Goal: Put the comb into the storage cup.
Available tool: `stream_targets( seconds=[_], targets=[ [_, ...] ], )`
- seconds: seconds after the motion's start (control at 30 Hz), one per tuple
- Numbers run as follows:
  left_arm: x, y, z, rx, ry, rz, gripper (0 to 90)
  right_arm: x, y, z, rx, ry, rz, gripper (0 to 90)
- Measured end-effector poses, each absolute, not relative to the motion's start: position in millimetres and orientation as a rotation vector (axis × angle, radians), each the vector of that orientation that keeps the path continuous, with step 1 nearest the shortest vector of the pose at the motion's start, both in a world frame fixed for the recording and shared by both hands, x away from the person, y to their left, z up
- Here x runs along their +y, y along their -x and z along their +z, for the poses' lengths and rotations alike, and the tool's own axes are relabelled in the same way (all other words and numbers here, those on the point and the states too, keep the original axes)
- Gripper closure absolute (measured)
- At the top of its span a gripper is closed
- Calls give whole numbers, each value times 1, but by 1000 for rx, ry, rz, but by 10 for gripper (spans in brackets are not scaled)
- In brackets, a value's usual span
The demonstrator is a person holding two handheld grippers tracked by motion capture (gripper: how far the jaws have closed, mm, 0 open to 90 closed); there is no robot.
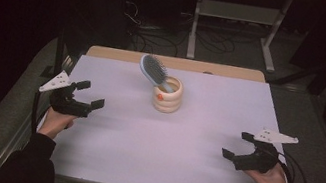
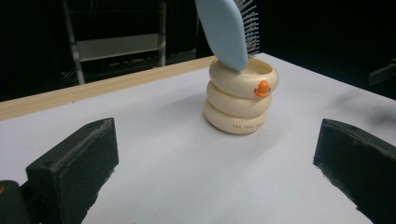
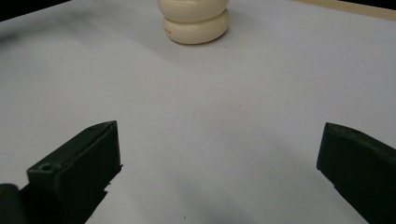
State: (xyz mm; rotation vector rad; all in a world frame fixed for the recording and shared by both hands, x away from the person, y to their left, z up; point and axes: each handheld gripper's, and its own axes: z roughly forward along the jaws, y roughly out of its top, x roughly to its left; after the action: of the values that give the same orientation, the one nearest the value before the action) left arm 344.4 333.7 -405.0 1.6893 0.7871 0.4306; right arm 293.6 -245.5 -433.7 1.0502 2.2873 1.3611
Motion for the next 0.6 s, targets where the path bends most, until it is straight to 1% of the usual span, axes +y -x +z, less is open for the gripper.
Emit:
stream_targets(
  seconds=[0.43,0.57,0.6],
  targets=[
    [348,-330,-416,819,-1685,442,0,-245,-294,-435,2294,-1057,1349,0],
    [352,-324,-419,815,-1678,467,0,-246,-294,-435,2291,-1061,1351,0],
    [354,-320,-420,811,-1663,512,0,-246,-295,-435,2292,-1062,1350,0]
  ],
)
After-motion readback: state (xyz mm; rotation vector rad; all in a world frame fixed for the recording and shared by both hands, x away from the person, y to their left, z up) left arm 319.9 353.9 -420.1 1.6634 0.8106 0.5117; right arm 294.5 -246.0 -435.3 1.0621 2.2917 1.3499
